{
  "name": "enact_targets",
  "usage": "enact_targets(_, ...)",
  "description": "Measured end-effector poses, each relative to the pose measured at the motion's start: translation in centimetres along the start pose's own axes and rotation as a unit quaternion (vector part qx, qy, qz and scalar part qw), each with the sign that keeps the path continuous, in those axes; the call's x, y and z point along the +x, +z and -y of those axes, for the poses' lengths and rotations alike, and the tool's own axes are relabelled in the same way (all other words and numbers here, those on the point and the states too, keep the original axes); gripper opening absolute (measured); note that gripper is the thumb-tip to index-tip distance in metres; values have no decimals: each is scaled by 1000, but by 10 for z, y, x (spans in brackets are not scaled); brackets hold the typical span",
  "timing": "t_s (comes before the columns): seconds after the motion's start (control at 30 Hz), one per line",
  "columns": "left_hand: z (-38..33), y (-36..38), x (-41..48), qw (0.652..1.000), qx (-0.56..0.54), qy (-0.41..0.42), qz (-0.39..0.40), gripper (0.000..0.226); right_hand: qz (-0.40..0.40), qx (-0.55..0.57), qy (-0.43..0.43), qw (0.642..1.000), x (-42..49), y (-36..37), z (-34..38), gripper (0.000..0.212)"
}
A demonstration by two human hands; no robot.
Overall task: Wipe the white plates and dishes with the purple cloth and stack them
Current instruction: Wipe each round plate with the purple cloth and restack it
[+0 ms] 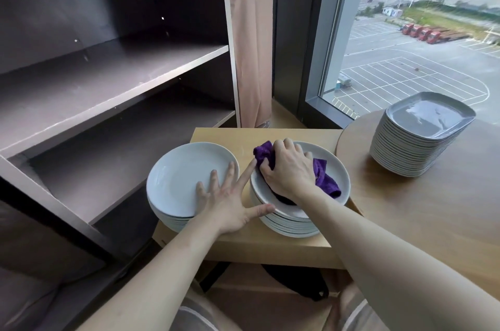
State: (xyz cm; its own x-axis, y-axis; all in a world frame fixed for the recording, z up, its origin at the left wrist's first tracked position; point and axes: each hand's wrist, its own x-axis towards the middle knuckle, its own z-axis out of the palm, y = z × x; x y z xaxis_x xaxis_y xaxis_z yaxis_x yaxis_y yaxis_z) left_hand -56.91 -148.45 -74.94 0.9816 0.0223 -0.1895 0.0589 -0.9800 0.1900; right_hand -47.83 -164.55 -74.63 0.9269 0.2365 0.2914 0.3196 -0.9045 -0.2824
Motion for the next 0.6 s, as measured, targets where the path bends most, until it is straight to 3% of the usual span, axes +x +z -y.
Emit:
enact_targets(0.33,0,-1,-1,1000,25,-2,7,99,19,-150,-36,988,6,-23,-59,35)
enact_targets(0.6,-2,-3,-2,999,32,-2,5,101,64,-82,-34,994,-27,-38,-52,32)
